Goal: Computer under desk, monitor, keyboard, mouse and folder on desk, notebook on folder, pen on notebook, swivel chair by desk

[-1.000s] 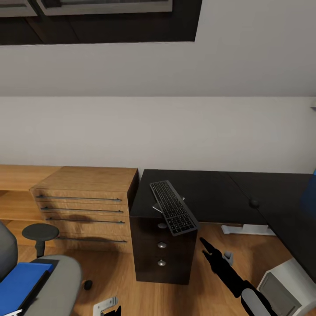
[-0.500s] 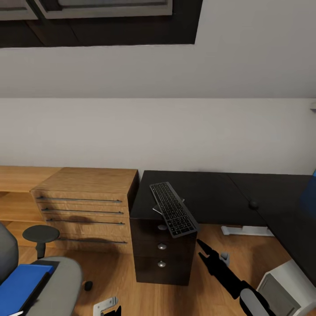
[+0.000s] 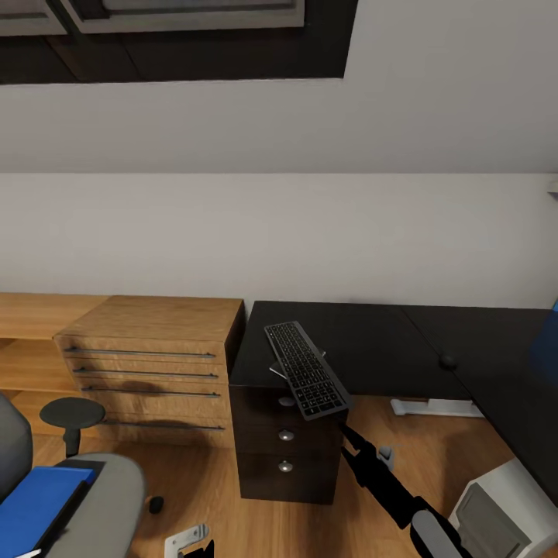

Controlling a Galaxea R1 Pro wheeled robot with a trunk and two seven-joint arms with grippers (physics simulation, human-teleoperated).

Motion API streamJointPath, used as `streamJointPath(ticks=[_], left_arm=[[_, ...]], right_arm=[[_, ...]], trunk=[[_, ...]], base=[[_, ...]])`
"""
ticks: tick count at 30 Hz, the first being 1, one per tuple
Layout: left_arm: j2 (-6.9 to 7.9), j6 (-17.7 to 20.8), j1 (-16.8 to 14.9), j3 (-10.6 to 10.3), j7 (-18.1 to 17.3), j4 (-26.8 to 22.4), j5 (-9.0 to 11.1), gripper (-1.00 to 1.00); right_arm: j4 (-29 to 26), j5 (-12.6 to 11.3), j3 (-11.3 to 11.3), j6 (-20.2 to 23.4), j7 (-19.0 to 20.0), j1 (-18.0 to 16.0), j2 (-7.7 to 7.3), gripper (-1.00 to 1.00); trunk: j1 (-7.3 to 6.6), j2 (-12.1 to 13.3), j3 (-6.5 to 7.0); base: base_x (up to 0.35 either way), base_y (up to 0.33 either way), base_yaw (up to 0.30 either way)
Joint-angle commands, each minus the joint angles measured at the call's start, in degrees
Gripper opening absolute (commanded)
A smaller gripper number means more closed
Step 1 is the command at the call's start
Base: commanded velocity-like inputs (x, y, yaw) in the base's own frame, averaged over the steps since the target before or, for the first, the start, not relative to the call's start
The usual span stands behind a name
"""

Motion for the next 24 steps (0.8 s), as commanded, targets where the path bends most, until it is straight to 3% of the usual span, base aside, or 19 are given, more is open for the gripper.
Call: streamJointPath(ticks=[1,12,24], left_arm=[[-0.03,-0.16,-0.03,0.07,0.04,0.01,0.41,1.00],[-0.03,-0.16,-0.03,0.07,0.02,0.01,0.41,1.00],[-0.03,-0.16,-0.03,0.07,0.02,0.08,0.40,1.00]], right_arm=[[0.01,-0.62,0.12,0.32,0.01,-0.03,-0.01,1.00],[0.00,-4.73,-0.50,0.30,-0.07,-0.03,-0.01,1.00],[0.00,-5.29,-0.69,0.32,-0.08,-0.03,-0.02,1.00]], trunk=[[0.00,-0.03,-0.06],[0.00,-0.03,-0.06],[0.00,-0.03,-0.06]], base=[[0.000,0.000,0.000],[0.040,0.003,0.000],[0.086,0.020,0.000]])
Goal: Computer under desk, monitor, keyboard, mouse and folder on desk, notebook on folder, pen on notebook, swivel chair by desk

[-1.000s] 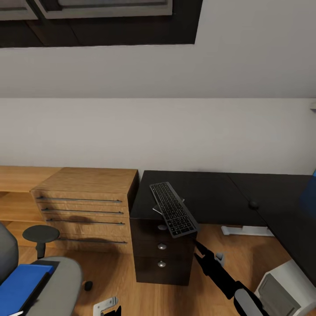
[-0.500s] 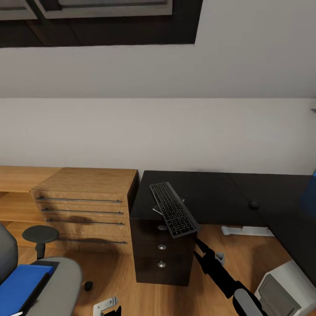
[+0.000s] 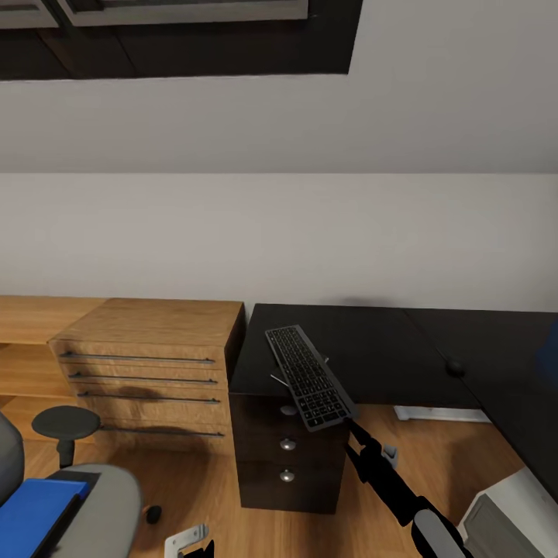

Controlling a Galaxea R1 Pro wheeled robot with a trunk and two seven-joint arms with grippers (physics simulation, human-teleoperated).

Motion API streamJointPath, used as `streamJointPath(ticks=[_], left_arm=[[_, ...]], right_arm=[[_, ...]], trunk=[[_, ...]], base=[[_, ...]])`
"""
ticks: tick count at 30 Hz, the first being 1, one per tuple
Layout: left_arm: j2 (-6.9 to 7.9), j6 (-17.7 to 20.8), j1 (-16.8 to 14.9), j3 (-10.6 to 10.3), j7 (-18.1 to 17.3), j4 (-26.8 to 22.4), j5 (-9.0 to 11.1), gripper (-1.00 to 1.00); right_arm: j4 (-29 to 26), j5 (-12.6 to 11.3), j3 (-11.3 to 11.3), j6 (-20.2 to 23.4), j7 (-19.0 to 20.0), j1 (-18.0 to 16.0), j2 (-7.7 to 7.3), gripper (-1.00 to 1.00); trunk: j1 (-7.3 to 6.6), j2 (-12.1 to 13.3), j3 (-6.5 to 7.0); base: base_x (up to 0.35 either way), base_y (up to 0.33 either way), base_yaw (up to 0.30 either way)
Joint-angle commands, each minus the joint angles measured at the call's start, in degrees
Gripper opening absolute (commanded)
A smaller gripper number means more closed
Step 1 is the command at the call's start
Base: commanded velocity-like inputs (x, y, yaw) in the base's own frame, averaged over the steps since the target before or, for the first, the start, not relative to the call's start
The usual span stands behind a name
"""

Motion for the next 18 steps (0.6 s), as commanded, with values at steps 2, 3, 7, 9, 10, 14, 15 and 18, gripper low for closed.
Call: streamJointPath(ticks=[2,3,7,9,10,14,15,18], left_arm=[[-0.03,-0.19,-0.03,0.07,0.05,0.02,0.41,1.00],[-0.03,-0.19,-0.03,0.07,0.05,0.02,0.41,1.00],[-0.03,-0.22,-0.03,0.07,-0.01,0.03,0.40,1.00],[-0.03,-0.21,-0.03,0.07,-0.02,0.03,0.40,1.00],[-0.03,-0.22,-0.03,0.07,-0.03,0.03,0.41,1.00],[-0.03,-0.18,-0.03,0.07,0.01,0.03,0.41,1.00],[-0.03,-0.18,-0.03,0.07,0.01,0.03,0.41,1.00],[-0.03,-0.16,-0.03,0.07,0.00,0.03,0.41,1.00]], right_arm=[[0.02,-0.61,0.15,0.31,0.03,-0.03,-0.05,1.00],[0.05,-0.61,0.17,0.32,0.03,-0.03,-0.05,1.00],[0.09,-0.62,0.20,0.32,0.03,-0.03,-0.05,1.00],[0.10,-0.62,0.20,0.31,0.03,-0.03,-0.05,1.00],[0.10,-0.62,0.20,0.31,0.03,-0.03,-0.05,1.00],[0.11,-0.62,0.21,0.27,0.03,-0.03,-0.05,1.00],[0.11,-0.62,0.21,0.27,0.03,-0.03,-0.05,1.00],[0.11,-0.62,0.21,0.25,0.03,-0.03,-0.05,1.00]], trunk=[[0.00,-0.03,-0.06],[0.00,-0.03,-0.06],[0.00,-0.03,-0.06],[0.00,-0.03,-0.06],[0.00,-0.03,-0.06],[0.00,-0.03,-0.06],[0.00,-0.03,-0.06],[0.00,-0.03,-0.06]], base=[[0.010,0.002,0.000],[0.038,0.001,0.000],[0.138,0.061,0.000],[0.198,0.088,0.000],[0.159,0.058,0.000],[0.086,0.031,0.000],[0.042,0.015,0.000],[0.027,0.010,0.000]])
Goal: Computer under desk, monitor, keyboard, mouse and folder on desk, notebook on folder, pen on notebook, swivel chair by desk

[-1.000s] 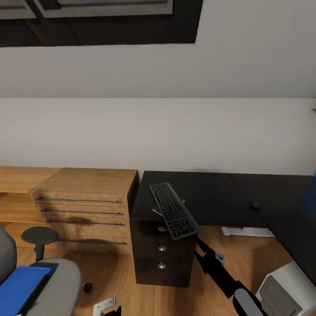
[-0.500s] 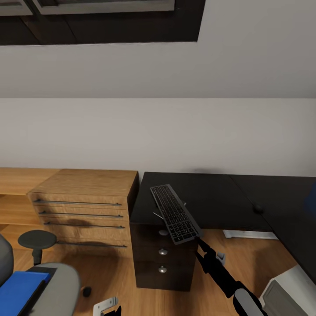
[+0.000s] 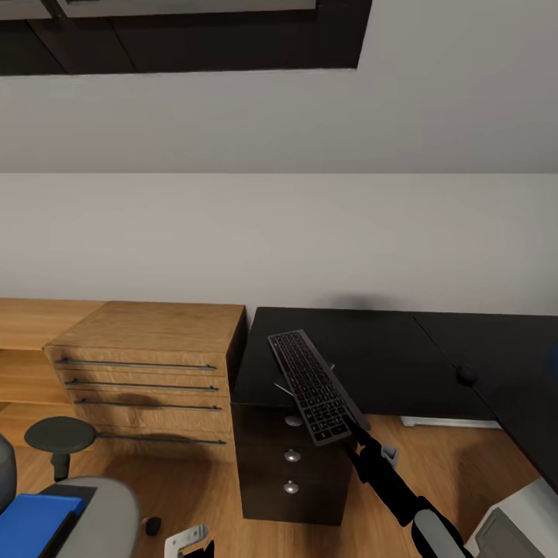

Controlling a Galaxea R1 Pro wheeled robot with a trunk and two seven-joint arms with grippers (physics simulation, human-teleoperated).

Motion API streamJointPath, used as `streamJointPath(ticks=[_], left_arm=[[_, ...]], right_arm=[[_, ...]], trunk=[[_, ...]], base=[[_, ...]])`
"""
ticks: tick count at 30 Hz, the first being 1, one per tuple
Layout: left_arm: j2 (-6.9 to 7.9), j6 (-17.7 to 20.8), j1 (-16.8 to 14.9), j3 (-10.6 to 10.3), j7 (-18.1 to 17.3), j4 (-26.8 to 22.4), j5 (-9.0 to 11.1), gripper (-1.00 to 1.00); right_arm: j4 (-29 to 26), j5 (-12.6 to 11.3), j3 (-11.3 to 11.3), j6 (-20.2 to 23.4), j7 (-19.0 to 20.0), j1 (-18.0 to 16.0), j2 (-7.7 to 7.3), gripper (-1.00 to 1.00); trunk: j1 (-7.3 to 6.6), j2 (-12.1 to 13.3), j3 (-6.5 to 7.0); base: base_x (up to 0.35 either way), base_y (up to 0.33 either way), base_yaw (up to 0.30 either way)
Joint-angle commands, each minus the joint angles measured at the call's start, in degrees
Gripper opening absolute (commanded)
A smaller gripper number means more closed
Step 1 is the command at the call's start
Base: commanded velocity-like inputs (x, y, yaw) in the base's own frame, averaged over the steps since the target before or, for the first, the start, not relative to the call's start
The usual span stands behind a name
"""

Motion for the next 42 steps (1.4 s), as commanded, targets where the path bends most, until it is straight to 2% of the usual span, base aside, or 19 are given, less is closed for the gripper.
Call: streamJointPath(ticks=[1,21,30,42], left_arm=[[-0.03,-0.15,-0.03,0.07,0.04,0.01,0.39,1.00],[-0.09,-0.15,-0.03,0.07,0.09,0.01,0.41,1.00],[-0.20,-0.14,-0.03,0.07,0.09,0.01,0.41,1.00],[-0.06,-0.14,-0.03,0.16,0.09,0.01,0.48,1.00]], right_arm=[[0.02,-0.60,0.15,0.30,0.02,-0.03,-0.05,1.00],[0.19,-0.69,-0.37,0.38,-1.24,-0.03,-0.05,1.00],[0.20,-0.69,-0.38,0.38,-1.36,-0.03,-0.05,1.00],[0.20,-0.69,-0.38,0.38,-1.72,-0.03,-0.05,1.00]], trunk=[[0.00,-0.03,-0.06],[0.00,-0.03,-0.06],[1.97,-3.64,-1.67],[1.97,-3.64,-1.67]], base=[[0.017,0.006,0.000],[0.002,0.001,0.000],[0.000,0.000,0.000],[0.000,0.000,0.000]])
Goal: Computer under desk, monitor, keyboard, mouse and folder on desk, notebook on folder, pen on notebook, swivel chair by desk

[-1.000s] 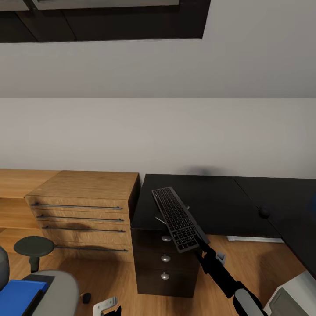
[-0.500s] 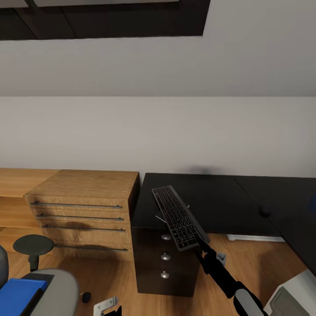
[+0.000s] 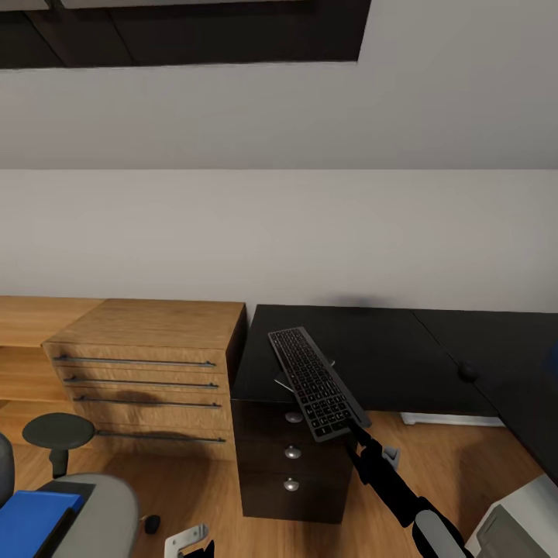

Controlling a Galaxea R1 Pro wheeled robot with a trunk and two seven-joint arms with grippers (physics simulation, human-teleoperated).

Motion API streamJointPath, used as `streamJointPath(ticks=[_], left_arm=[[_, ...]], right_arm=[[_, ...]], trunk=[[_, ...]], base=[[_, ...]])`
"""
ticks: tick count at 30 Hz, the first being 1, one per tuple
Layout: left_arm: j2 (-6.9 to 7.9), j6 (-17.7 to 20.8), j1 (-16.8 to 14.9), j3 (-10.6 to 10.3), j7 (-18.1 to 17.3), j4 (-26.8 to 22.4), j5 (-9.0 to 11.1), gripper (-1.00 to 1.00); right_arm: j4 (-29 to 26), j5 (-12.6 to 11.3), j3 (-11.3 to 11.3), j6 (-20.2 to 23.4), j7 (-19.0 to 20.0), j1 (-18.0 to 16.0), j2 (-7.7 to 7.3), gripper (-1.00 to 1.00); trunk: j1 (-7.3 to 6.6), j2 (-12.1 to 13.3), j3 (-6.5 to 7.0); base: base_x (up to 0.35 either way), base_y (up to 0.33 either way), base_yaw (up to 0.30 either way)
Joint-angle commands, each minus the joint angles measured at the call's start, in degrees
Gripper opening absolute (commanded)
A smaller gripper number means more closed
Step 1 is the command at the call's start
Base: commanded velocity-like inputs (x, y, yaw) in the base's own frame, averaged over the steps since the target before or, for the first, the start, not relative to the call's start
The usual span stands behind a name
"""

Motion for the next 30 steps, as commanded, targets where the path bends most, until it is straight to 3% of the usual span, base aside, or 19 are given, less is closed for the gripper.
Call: streamJointPath(ticks=[1,30], left_arm=[[-0.03,-0.16,-0.03,0.07,0.05,0.01,0.42,1.00],[0.00,-0.23,-0.03,0.15,0.05,0.01,0.43,1.00]], right_arm=[[0.02,-0.60,0.11,0.34,0.02,-0.03,-0.04,1.00],[0.02,-0.60,0.18,0.31,0.00,-0.03,-0.04,1.00]], trunk=[[-0.01,-0.03,-0.06],[-0.01,-0.03,-0.06]], base=[[0.000,0.000,0.000],[0.025,0.000,0.000]])
